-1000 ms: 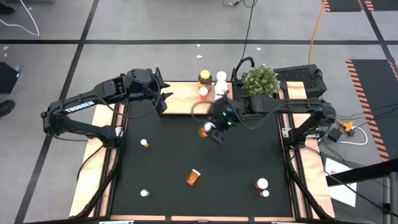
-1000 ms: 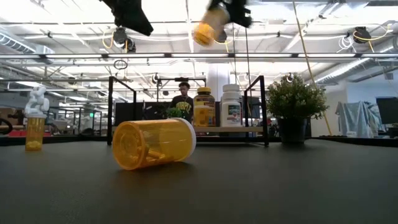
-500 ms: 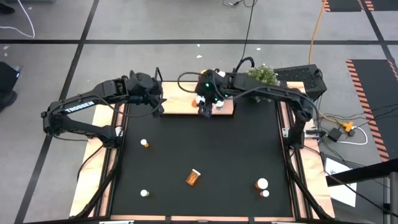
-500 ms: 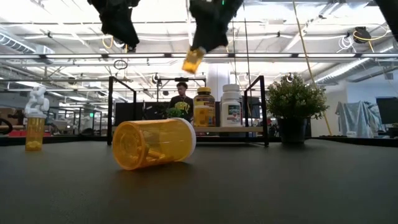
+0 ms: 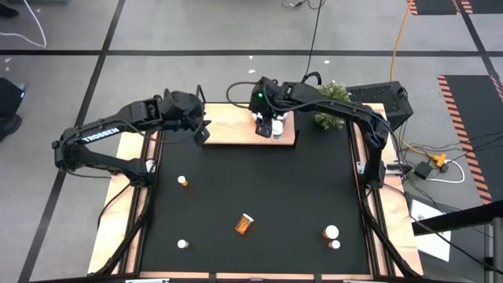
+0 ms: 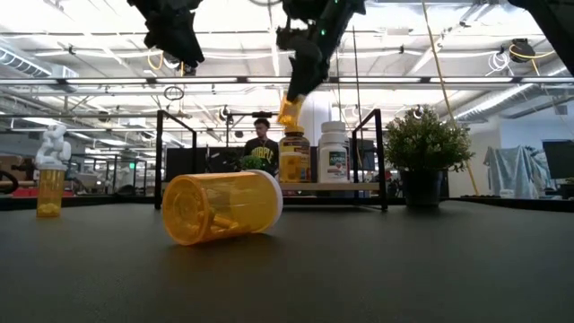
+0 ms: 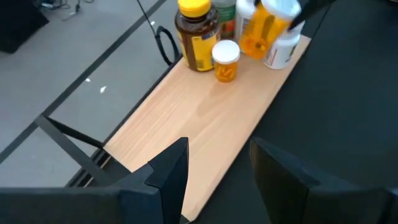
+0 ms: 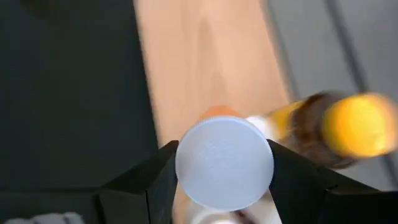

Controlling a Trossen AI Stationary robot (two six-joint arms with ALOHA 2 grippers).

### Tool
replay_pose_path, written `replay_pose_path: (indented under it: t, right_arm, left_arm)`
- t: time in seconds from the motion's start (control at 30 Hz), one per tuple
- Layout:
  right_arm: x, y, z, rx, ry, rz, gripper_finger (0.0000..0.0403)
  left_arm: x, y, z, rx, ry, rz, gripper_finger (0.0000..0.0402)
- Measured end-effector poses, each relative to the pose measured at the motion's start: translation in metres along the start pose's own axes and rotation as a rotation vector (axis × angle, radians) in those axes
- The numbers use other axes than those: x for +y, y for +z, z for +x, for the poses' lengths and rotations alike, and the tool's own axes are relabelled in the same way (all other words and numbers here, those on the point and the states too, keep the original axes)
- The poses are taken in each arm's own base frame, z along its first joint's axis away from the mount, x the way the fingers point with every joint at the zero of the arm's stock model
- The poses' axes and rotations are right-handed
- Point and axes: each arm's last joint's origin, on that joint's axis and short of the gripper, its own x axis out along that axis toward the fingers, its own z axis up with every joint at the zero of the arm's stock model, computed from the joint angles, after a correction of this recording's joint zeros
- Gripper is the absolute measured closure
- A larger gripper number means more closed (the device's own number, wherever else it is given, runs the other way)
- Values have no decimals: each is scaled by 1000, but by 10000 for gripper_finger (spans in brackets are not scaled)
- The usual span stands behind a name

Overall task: Pick and place medicine bottles onto shelf by color
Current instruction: Put the orange pill bottle on the shelf aligned with the other orange pill bottles

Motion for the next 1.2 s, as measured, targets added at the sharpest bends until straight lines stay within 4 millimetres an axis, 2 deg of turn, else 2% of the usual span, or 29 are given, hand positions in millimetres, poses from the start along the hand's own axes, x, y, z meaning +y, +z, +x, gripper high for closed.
replay_pose_path:
  t: [0.2, 0.33, 0.43, 0.5, 0.57, 0.67, 0.8, 0.93, 1.07, 1.2]
  right_arm:
    - [-4, 27, -38, -154, -84, -91, 198]
    - [-10, 33, -47, -210, -110, -116, 198]
    - [-12, 31, -26, -150, -98, -142, 197]
    - [-10, 24, -3, -45, -69, -157, 197]
    - [-4, 19, 18, 42, -39, -173, 197]
    - [11, 11, 37, 159, 10, -215, 197]
    - [26, 7, 55, 218, 48, -255, 197]
    - [31, 7, 72, 231, 57, -289, 197]
    - [26, 0, 92, 280, 63, -281, 197]
    - [15, -2, 91, 288, 53, -255, 197]
  left_arm:
    - [-1, 6, 2, -57, 1, -39, 229]
    - [-1, 11, 2, -101, -4, -45, 229]
    - [-2, 13, 2, -124, -3, -50, 229]
    - [-1, 14, 2, -134, 7, -53, 229]
    - [-1, 14, 2, -138, 14, -57, 229]
    - [-2, 14, 4, -132, 17, -69, 229]
    - [-2, 14, 4, -129, 17, -78, 229]
    - [-2, 14, 6, -125, 28, -78, 229]
    - [-1, 14, 6, -119, 47, -82, 229]
    - [-1, 13, 6, -119, 49, -83, 229]
